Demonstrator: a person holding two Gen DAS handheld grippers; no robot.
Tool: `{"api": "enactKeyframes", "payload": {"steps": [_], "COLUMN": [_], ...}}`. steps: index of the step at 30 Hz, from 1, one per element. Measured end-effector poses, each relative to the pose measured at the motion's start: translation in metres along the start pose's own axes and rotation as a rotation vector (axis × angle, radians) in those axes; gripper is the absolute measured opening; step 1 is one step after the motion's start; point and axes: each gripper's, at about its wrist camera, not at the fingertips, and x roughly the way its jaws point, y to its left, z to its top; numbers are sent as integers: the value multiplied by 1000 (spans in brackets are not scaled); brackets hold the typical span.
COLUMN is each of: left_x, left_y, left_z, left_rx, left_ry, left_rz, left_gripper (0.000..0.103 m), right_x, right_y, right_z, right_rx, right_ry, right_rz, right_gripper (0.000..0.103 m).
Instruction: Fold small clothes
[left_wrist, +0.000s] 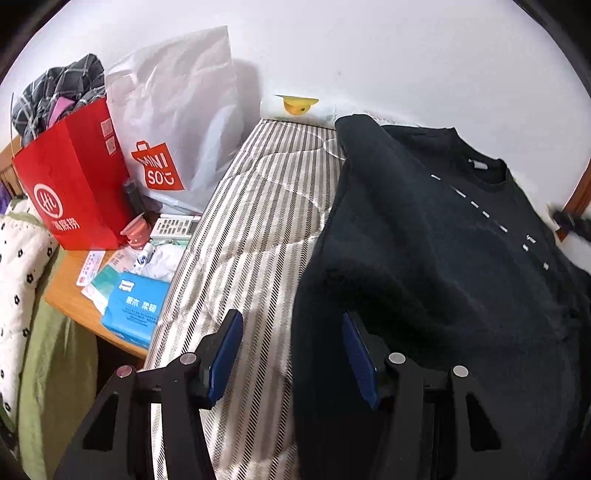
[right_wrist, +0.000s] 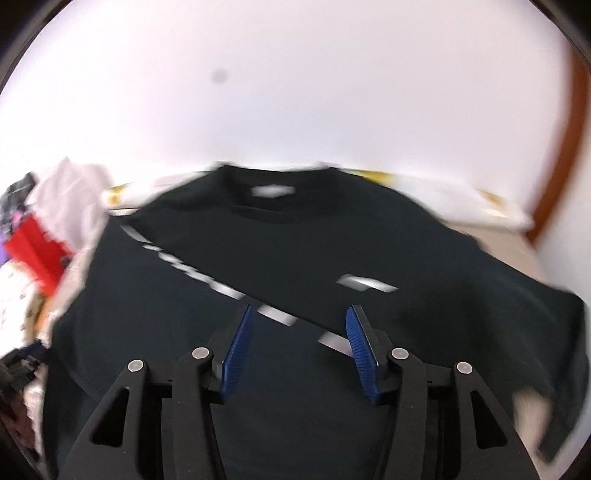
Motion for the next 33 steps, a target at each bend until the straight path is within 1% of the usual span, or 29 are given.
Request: {"api": "enactKeyframes", "payload": {"steps": [3,7,9,11,13,16,17,18,19,20,22,23,25,27,29,30,31,32,33], "left_x": [6,15,17,20,23,28,28,28,28,27,27,28,30,30,31,31,31,31,31], "left_y": [2,2,0,-1,-2,-7,-8,-8,-7,-6,-3,-1,4,6,4,2,1,1,1], "left_z": [3,7,9,12,15,18,19,19,20,19,18,18,19,18,18,18,17,18,18], "left_rx": [22,43,56,68,72,92,97,96,89,84,84,77,56,49,56,62,68,73,73], "left_ry": [1,9,0,-7,-11,-21,-24,-22,-22,-27,-42,-41,-31,-26,-26,-26,-26,-26,-25], "left_rz": [2,-29,-37,-44,-52,-62,-76,-93,-111,-121,-112,-123,-149,-156,-147,-140,-131,-124,-122], "left_gripper": [46,41,41,40,39,33,26,19,15,12,11,11,11,11,11,12,13,14,16], "right_x": [37,84,106,127,151,181,190,197,199,199,194,194,199,212,224,225,221,218,214], "right_y": [64,131,159,176,192,207,210,213,215,216,214,212,210,216,225,226,225,222,218], "right_z": [30,62,77,89,99,106,107,108,109,112,121,125,128,125,117,113,112,113,114], "right_rx": [-76,-152,-167,-168,-167,-163,-163,-170,-181,-191,-187,-175,-149,-172,-206,-214,-214,-209,-199], "right_ry": [6,43,69,87,115,162,176,187,192,172,109,101,91,105,126,116,103,107,114], "right_rz": [142,247,280,311,301,294,301,326,344,345,348,360,378,342,305,295,296,295,296], "right_gripper": [52,52,52,52,52,52,41,13,10,10,9,9,8,8,8,9,10,17,27]}}
